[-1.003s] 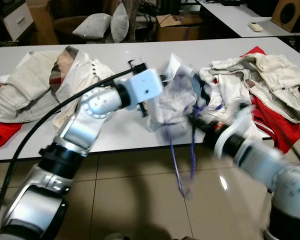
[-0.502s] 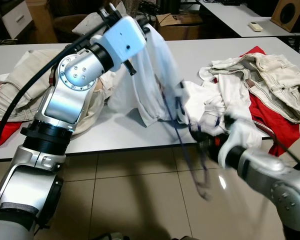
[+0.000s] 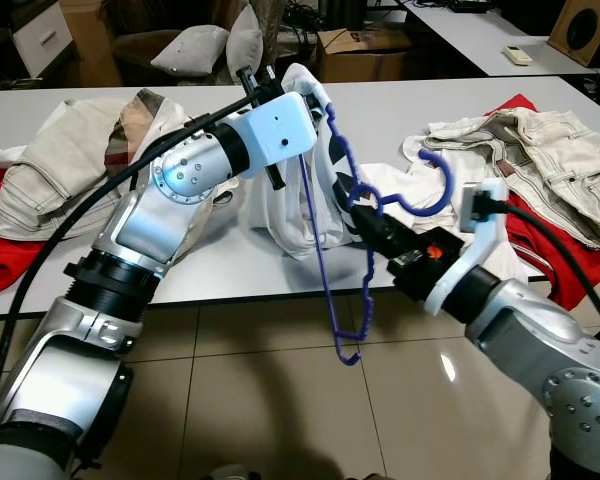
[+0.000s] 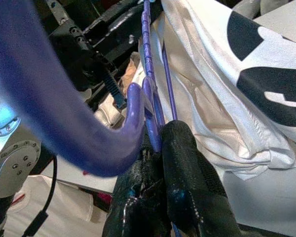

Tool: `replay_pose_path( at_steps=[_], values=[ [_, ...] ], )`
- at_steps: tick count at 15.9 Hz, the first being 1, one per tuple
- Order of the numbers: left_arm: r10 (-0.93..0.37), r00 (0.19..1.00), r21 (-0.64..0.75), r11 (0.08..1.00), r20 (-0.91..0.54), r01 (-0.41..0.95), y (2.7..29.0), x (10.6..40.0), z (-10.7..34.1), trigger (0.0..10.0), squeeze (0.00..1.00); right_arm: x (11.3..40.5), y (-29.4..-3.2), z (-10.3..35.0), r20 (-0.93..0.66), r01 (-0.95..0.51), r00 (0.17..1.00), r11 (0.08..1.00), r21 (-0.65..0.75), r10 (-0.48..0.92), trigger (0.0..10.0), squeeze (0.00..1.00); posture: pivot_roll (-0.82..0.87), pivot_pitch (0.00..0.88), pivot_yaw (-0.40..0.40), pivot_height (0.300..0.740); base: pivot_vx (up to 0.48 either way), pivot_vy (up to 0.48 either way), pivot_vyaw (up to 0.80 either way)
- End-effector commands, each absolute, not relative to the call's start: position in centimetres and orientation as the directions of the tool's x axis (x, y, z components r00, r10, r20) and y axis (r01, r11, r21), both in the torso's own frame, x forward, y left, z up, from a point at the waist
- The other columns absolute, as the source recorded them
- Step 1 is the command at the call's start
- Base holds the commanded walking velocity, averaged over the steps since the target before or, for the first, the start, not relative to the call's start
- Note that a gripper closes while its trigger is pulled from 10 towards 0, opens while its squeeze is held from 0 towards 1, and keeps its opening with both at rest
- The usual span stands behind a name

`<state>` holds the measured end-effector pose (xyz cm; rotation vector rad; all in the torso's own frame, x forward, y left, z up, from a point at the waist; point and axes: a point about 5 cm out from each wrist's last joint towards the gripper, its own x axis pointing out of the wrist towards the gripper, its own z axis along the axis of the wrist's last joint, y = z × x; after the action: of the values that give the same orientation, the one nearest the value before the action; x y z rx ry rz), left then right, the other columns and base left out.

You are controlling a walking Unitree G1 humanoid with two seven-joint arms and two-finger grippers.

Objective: Hang hanger

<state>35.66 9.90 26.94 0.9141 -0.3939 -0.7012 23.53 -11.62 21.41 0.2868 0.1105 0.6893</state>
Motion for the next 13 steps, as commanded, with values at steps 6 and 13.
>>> replay_pose_path(
  at_steps=[6,13],
  values=[
    [-0.491,0.867,0.717,0.633,0.081,0.291,13.4,37.6,27.1,0.0,0.0,24.5,-14.6,18.6,-0.111,-0.136,0.974,0.896,0.423,0.2,10.0,0.0,-0.12,0.0,0.025,0.74,0.0,0.0,0.0],
    [-0.563,0.826,0.739,0.562,0.013,0.371,13.3,36.4,26.1,0.0,0.0,23.6,-13.2,17.2,-0.183,-0.208,0.918,0.819,0.535,0.352,10.0,0.0,-0.1,0.0,0.026,0.74,0.0,0.0,0.0]
  ],
)
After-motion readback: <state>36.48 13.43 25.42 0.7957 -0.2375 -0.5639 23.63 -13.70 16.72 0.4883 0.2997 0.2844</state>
